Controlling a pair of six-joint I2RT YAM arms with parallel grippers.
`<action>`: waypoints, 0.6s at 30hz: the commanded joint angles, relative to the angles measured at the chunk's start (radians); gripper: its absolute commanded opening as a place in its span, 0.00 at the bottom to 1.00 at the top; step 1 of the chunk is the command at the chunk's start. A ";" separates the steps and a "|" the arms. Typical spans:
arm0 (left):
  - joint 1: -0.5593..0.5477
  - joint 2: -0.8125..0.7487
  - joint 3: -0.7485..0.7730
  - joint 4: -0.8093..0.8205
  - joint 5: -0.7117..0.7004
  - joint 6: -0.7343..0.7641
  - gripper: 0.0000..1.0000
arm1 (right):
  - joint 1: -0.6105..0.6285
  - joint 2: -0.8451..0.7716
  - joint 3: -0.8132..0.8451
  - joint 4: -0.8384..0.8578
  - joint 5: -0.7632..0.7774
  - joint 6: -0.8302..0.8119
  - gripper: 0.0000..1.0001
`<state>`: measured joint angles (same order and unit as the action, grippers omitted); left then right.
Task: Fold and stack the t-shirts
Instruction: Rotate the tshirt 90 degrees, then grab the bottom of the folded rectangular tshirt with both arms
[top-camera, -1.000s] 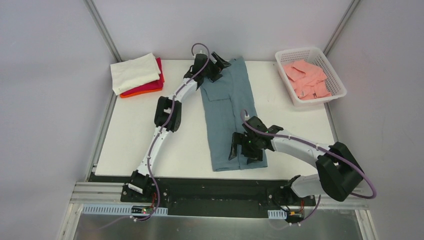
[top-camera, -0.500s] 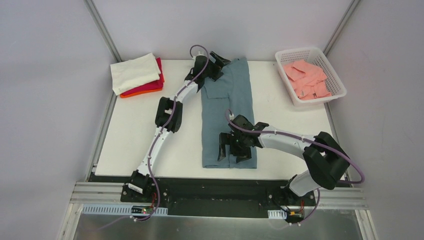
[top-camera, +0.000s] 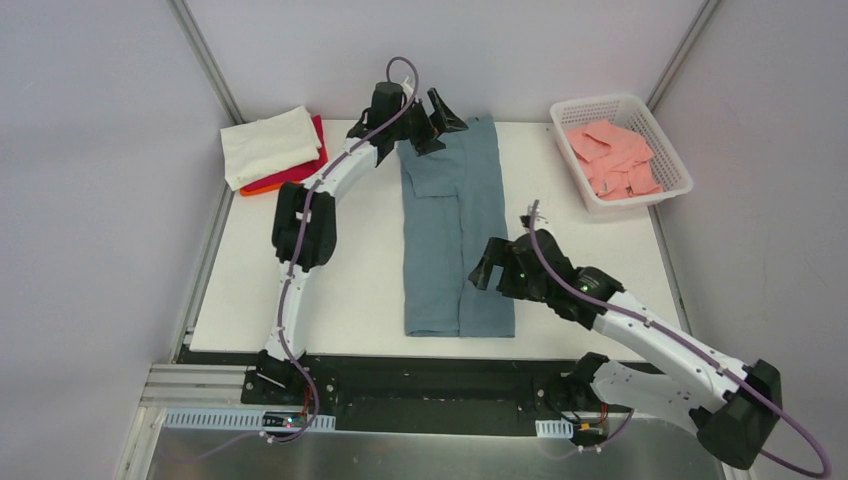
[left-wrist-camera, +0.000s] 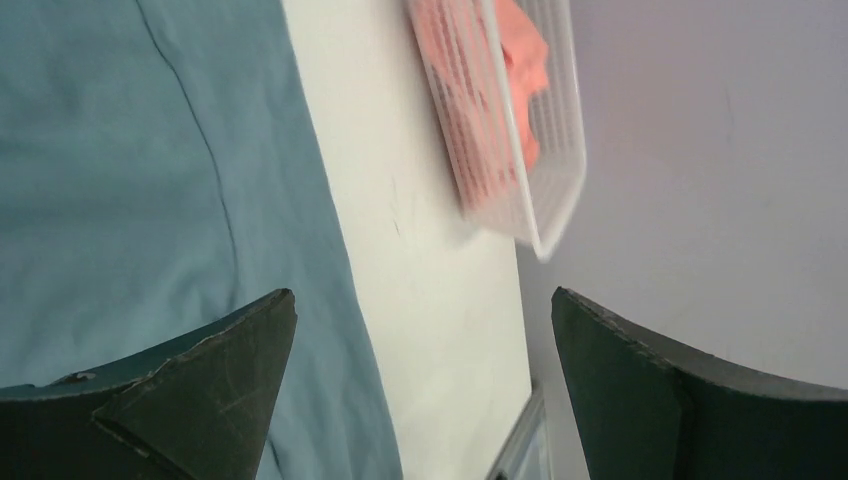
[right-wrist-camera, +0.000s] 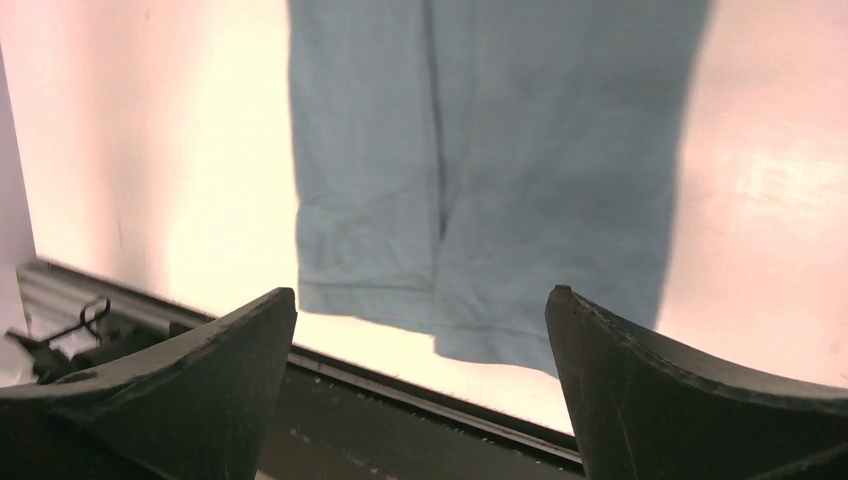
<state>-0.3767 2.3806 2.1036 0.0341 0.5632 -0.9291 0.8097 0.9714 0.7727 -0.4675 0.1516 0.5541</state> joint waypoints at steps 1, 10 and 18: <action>-0.054 -0.354 -0.314 -0.130 0.089 0.181 0.99 | -0.044 -0.101 -0.096 -0.094 0.115 0.099 1.00; -0.320 -1.005 -1.192 -0.224 -0.406 0.160 0.99 | -0.173 -0.109 -0.171 -0.174 -0.085 0.112 0.99; -0.383 -1.162 -1.499 -0.211 -0.416 -0.002 0.95 | -0.213 -0.057 -0.248 -0.134 -0.225 0.105 0.92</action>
<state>-0.7338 1.2461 0.6479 -0.1989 0.1917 -0.8536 0.6098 0.8982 0.5617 -0.6094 0.0261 0.6506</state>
